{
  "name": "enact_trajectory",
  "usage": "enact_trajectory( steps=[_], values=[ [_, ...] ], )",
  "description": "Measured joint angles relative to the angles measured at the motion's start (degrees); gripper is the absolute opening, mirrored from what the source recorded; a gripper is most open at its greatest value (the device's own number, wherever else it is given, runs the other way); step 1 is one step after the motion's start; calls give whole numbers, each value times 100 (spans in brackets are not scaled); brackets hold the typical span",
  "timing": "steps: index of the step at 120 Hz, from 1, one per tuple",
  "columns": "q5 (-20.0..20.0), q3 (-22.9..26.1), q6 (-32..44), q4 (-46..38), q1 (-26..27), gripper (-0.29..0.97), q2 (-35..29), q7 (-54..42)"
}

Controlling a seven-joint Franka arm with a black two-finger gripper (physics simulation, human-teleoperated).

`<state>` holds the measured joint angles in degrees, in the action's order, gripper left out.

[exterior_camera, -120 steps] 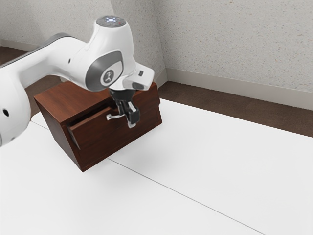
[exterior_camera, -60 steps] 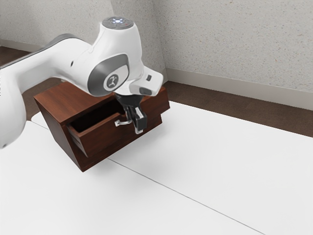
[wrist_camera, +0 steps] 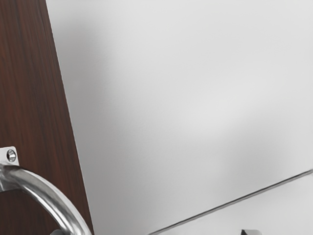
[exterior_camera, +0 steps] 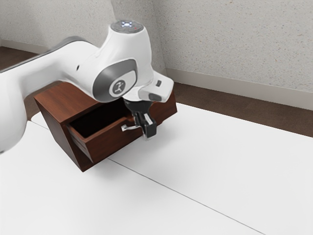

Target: Pull the drawer handle with one arm to open the drawer

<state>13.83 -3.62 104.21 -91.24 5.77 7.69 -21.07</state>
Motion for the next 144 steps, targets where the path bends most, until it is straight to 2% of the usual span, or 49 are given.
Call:
enact_trajectory(
  steps=[85,112,118,136,144],
  values=[
    [-37,620,-1,-240,-56,44,-162,404],
    [-25,737,-5,-285,-155,33,-246,516],
    [13,721,-6,-254,-150,34,-283,528],
    [342,602,-155,-67,-33,51,-569,517],
    [291,555,-283,-9,-24,56,-668,448]
  ],
)
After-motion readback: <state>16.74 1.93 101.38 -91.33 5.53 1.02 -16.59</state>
